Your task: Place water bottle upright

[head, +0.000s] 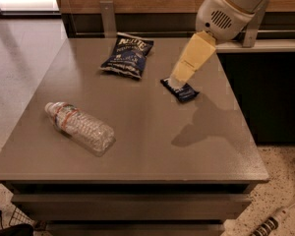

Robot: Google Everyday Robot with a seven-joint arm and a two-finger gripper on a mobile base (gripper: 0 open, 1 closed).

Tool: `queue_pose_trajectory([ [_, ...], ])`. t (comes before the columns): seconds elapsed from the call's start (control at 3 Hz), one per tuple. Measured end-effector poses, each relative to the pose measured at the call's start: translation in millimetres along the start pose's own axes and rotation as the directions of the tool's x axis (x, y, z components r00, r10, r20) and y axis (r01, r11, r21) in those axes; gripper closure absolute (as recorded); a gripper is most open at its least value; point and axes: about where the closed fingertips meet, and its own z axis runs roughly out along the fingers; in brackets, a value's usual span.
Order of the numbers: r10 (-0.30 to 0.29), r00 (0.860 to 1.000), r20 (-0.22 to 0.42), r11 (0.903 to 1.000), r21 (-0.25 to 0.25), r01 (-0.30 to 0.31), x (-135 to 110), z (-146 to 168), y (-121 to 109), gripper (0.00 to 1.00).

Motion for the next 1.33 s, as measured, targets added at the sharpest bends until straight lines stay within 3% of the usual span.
queue_pose_trajectory([
  [0.33,0.042,0.996,-0.084,0.9990,0.021,-0.040,-45,15,11,0.00],
  [0.67,0.078,0.982,-0.171,0.9961,0.054,-0.070,-79,31,28,0.00],
  [1.0,0.082,0.979,-0.184,0.9947,0.077,-0.068,-115,48,35,0.00],
  [1.33,0.069,0.985,-0.158,0.9963,0.062,-0.060,-124,59,35,0.00],
])
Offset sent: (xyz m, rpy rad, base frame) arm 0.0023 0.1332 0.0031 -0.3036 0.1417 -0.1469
